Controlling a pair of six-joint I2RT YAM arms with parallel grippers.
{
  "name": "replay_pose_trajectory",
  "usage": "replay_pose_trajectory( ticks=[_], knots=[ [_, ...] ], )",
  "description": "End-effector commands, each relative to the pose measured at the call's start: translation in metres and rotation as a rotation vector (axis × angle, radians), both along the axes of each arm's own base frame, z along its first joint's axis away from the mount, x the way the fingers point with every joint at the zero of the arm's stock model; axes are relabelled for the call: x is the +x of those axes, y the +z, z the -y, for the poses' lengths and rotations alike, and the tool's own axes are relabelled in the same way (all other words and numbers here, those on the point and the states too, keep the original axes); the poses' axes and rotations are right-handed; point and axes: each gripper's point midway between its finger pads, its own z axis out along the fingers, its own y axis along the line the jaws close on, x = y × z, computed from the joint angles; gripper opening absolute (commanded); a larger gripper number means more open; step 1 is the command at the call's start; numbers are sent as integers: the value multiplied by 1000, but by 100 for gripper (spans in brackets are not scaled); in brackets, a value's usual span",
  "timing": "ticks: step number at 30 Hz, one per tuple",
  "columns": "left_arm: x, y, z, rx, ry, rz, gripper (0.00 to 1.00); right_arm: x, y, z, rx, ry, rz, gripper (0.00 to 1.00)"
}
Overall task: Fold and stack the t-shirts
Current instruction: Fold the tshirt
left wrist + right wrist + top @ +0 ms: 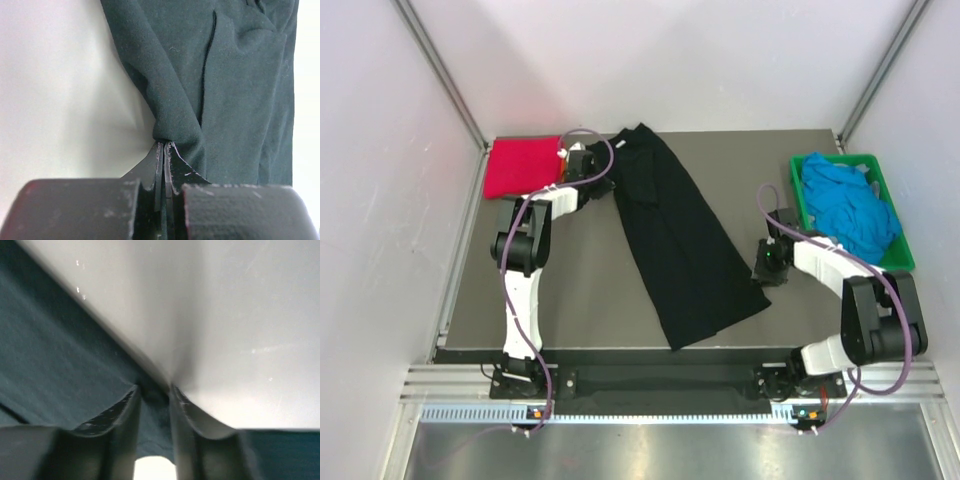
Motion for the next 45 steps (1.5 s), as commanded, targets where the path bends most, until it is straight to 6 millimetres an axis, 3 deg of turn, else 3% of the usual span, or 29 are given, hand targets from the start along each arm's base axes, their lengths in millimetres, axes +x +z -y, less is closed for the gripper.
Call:
replay_pose_trajectory(
  ticks=[1, 2, 3, 5, 14, 21, 26, 35, 37, 45],
  knots=[
    [0, -31, -16, 64, -7, -52, 0, -17, 0, -5, 50, 8, -6, 26],
    [3, -27, -15, 64, -18, -40, 0, -26, -6, -7, 67, 7, -23, 21],
    [3, -28, -12, 57, -32, -40, 0, -26, -2, -16, 117, 18, 0, 9],
    [3, -26, -10, 48, -46, -30, 0, -38, -7, -20, 154, 8, -8, 0],
    [3, -17, 5, 21, -148, 20, 0, -65, 17, -35, 269, -68, 97, 0],
    [11, -1, 38, -62, -312, 107, 0, -85, 7, -52, 363, -98, 120, 0],
    [16, -13, 43, -69, -323, 86, 0, -89, 9, -64, 399, -95, 129, 0],
    [37, -1, 65, -152, -336, 142, 0, -79, 27, -78, 466, -110, 194, 0],
    [38, -7, 64, -142, -324, 126, 0, -77, 33, -83, 489, -109, 195, 0],
    [45, -2, 62, -111, -315, 143, 0, -74, 55, -103, 565, -102, 219, 0]
  ],
)
